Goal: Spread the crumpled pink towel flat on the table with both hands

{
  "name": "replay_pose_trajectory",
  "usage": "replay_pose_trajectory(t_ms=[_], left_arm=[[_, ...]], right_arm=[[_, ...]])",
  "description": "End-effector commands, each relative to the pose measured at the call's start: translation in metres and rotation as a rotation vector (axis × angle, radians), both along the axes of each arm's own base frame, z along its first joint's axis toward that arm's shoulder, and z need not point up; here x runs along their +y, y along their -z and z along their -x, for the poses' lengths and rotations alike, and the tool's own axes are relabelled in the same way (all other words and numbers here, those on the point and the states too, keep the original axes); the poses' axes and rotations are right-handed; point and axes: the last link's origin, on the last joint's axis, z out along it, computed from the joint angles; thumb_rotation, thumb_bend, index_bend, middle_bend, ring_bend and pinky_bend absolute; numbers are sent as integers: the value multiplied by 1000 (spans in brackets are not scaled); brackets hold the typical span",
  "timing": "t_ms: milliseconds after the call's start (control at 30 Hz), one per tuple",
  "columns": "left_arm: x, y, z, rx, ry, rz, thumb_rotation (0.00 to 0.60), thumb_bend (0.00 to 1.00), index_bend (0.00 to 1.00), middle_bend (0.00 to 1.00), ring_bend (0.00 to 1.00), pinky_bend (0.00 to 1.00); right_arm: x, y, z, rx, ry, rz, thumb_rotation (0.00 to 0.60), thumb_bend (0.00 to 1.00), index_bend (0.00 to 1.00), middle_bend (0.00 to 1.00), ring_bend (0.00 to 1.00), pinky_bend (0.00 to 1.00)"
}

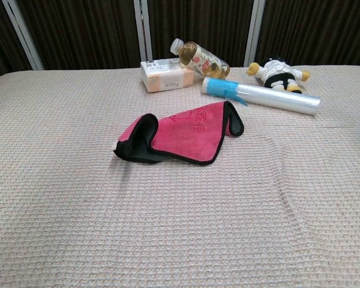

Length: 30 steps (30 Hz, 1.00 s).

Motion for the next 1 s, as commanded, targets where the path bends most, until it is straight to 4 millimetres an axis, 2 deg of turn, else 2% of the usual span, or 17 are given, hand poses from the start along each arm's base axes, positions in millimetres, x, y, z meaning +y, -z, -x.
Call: replay_pose_trajectory(t_ms=[33,800,1000], left_arm=[[0,0,0,-1,-1,1,600,4,0,0,0,0],[0,6,-2,-3,15,16,600,5,2,0,0,0],[-1,10,-10,-22,64,23,600,29,61,0,0,0]], right_arm=[[0,0,0,-2,1,1,600,407,0,0,0,0],[0,1,-1,0,-4,-5,600,406,0,0,0,0],[0,4,-1,6,-2,-13,600,407,0,0,0,0]])
